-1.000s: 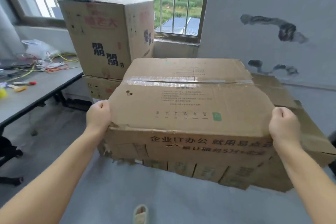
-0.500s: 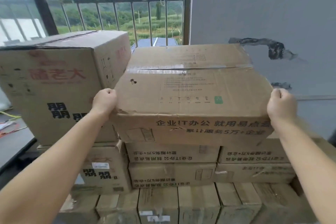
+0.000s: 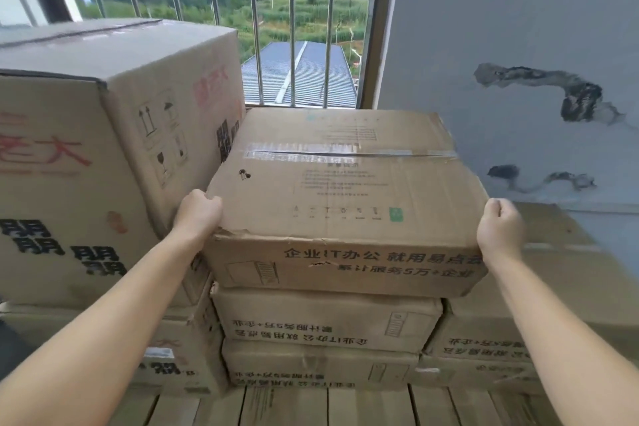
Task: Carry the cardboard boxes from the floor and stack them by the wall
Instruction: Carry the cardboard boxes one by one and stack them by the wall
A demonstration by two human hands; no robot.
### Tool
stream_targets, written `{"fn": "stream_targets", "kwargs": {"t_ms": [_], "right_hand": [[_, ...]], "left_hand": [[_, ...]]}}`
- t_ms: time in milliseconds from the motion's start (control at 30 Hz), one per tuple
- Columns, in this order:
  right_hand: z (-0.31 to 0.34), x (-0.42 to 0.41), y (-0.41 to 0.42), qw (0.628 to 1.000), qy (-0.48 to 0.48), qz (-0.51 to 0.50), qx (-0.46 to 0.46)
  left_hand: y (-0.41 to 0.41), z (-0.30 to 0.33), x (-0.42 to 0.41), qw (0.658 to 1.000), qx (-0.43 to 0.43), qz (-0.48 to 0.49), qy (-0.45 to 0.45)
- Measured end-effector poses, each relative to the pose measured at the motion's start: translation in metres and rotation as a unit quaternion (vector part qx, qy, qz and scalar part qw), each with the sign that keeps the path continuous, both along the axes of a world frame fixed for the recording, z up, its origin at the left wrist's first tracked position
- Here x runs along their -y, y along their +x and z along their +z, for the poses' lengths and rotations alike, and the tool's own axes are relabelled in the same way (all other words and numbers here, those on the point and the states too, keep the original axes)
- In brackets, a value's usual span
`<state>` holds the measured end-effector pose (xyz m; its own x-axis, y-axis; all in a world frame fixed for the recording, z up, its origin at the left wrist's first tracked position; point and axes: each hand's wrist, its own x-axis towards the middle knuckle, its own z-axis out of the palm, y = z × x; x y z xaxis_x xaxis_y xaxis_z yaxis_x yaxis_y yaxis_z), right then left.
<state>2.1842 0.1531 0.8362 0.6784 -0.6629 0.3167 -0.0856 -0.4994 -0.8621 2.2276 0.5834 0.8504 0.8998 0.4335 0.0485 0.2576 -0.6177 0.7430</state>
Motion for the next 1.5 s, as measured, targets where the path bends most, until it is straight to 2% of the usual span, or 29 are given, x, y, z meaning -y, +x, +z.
{"fn": "stream_targets", "kwargs": {"t_ms": [167, 400, 633, 733, 800, 900, 1033, 1133, 1233, 1500], "right_hand": [[-0.030, -0.001, 0.025, 0.999, 0.006, 0.000, -0.052], [-0.035, 0.006, 0.043, 0.990, -0.019, 0.002, -0.141], [-0.007, 0.010, 0.036, 0.974, -0.012, 0.076, -0.213], [0.013, 0.010, 0.019, 0.968, -0.042, 0.113, -0.222], [0.026, 0.002, -0.003, 0.975, -0.077, 0.123, -0.165], [0.039, -0.021, -0.050, 0.985, -0.080, 0.146, -0.048], [0.032, -0.054, -0.126, 0.980, -0.020, 0.200, 0.013], [0.005, -0.073, -0.186, 0.977, 0.015, 0.214, -0.005], [-0.033, -0.088, -0.242, 0.976, 0.054, 0.205, -0.050], [-0.114, -0.121, -0.406, 0.972, 0.195, 0.081, -0.098]], "left_hand": [[0.008, -0.019, 0.001, 0.998, -0.032, 0.022, 0.040], [0.011, -0.026, 0.005, 0.996, -0.014, 0.004, 0.093], [0.005, -0.018, 0.009, 0.987, -0.046, -0.060, 0.138], [-0.006, -0.007, 0.014, 0.985, -0.011, -0.095, 0.146], [-0.018, 0.005, 0.017, 0.983, 0.055, -0.128, 0.120], [-0.043, 0.021, 0.018, 0.968, 0.162, -0.191, 0.025], [-0.100, 0.026, 0.016, 0.932, 0.208, -0.267, -0.127], [-0.141, 0.005, 0.011, 0.913, 0.195, -0.312, -0.175], [-0.174, -0.023, 0.005, 0.905, 0.153, -0.352, -0.184], [-0.263, -0.103, 0.007, 0.898, -0.009, -0.407, -0.165]]}}
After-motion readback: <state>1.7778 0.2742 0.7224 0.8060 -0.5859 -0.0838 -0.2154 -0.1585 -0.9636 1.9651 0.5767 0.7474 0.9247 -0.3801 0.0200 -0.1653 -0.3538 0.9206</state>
